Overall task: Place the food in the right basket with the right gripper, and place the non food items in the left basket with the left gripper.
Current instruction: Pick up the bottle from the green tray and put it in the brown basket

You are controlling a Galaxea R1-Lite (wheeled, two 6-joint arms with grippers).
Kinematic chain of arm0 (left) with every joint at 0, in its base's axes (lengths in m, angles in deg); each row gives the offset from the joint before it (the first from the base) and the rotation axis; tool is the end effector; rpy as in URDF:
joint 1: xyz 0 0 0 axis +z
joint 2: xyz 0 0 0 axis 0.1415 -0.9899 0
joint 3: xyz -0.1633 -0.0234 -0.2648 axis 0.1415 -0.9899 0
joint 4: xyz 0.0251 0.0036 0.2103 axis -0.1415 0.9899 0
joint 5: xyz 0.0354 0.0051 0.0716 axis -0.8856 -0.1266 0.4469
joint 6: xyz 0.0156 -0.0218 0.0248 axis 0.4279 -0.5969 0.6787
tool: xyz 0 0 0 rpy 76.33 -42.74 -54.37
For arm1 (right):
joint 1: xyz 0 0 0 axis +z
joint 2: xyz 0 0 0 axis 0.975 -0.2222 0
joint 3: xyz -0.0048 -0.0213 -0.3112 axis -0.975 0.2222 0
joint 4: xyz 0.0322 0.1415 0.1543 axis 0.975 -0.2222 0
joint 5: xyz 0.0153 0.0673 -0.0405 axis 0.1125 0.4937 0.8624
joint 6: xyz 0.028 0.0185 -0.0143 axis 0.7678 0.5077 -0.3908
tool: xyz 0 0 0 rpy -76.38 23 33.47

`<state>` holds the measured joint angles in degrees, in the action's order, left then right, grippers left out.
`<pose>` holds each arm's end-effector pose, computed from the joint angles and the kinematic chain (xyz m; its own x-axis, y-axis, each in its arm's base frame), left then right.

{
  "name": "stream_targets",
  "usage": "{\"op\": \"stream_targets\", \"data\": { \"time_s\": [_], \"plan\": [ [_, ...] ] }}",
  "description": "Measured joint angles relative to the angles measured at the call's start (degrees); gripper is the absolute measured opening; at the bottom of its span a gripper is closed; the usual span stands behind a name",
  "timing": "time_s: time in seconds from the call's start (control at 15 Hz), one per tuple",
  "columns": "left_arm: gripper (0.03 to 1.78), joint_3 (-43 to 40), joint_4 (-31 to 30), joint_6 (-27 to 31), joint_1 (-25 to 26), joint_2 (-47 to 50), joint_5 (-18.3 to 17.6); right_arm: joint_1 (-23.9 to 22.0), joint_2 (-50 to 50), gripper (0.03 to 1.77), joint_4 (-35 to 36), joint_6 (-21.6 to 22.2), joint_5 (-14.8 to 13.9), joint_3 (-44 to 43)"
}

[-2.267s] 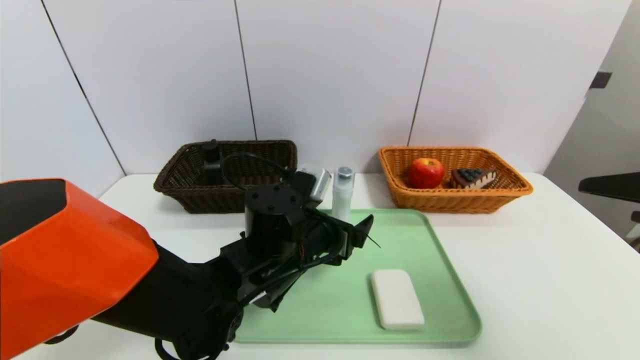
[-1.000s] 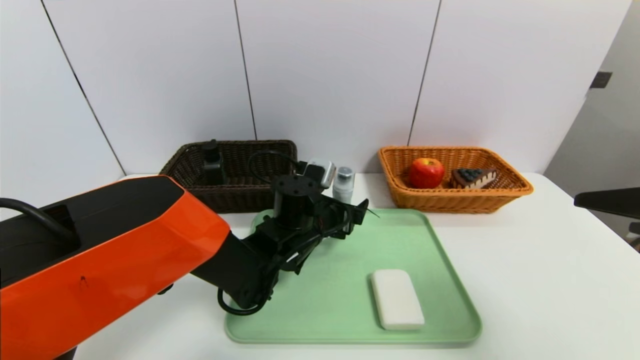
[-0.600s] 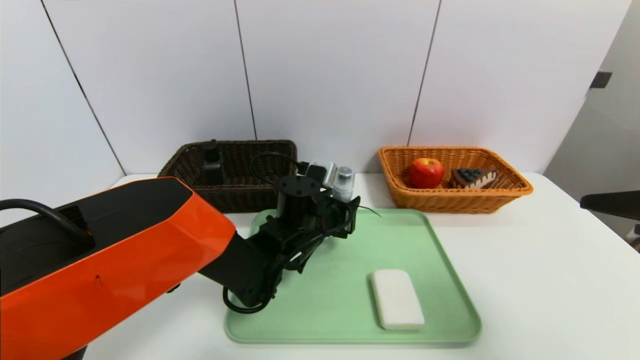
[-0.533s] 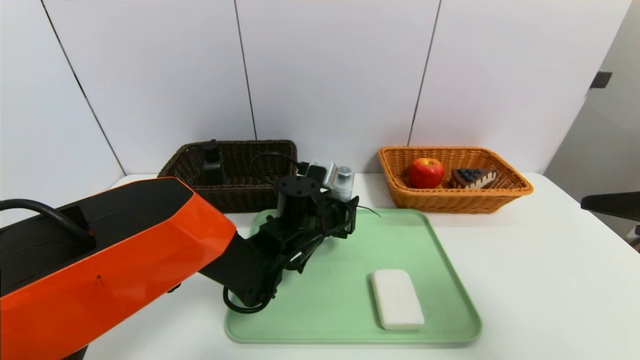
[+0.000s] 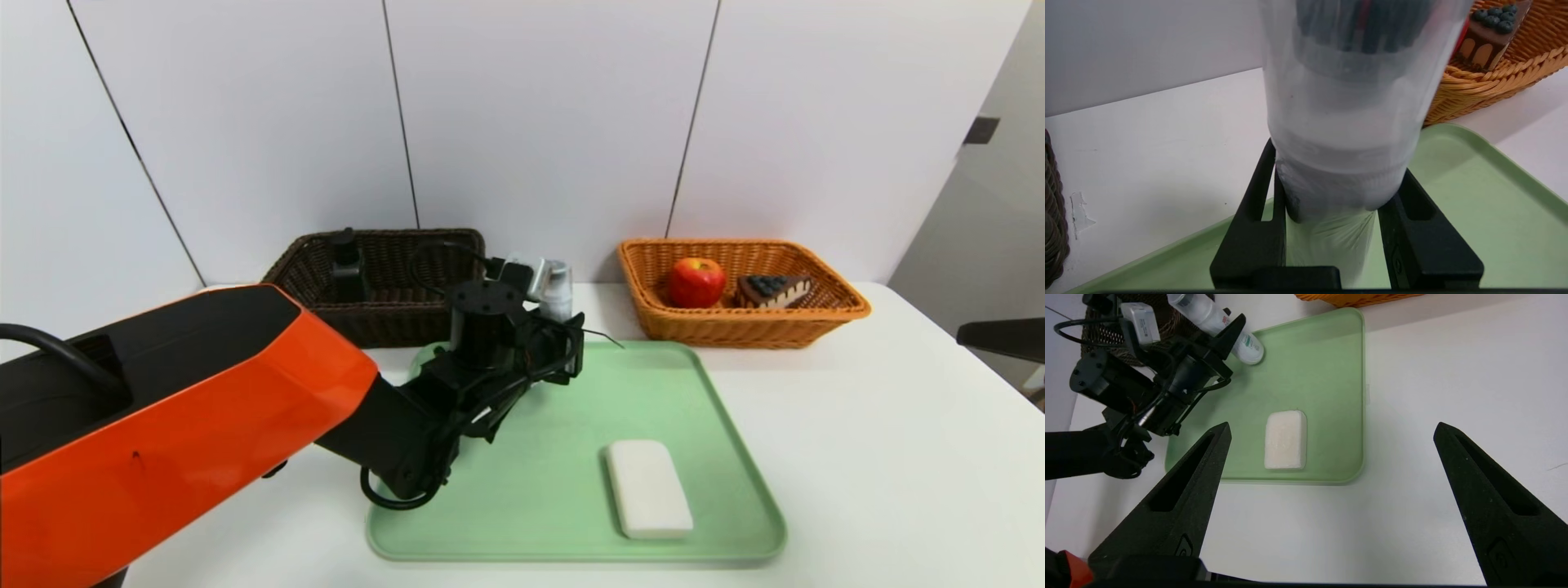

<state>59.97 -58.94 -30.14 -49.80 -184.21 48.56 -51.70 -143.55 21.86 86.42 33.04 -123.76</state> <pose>0.3468 -0.3018 0.1090 0.8310 -0.5553 -0.0319 0.5497 0.8286 -0.1058 0.1135 0.0496 0.3041 0.8378 0.2746 -0.4719 -0.0735 0.9132 0.4009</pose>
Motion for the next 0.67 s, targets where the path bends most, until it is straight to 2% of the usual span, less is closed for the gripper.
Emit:
{"op": "stream_targets", "data": {
  "time_s": [0.2, 0.4, 0.53, 0.67],
  "plan": [
    [0.64, 0.76, 4.02, -2.46, -1.07, 4.36, -0.09, 0.00, 0.24, 1.71, -0.79, -0.12, -0.18, -0.09],
    [0.64, 6.86, 16.97, -6.64, -2.10, 12.71, 0.02, -0.04, 0.33, 1.71, -1.90, -0.01, -0.20, -0.11],
    [0.64, 12.65, 24.75, -7.58, 0.51, 16.93, 0.13, -0.06, 0.33, 1.71, -1.93, 0.07, -0.22, -0.09],
    [0.64, 14.90, 27.45, -7.70, 5.71, 19.11, 0.24, -0.09, 0.34, 1.71, -2.01, 0.05, -0.29, -0.04]
  ]
}}
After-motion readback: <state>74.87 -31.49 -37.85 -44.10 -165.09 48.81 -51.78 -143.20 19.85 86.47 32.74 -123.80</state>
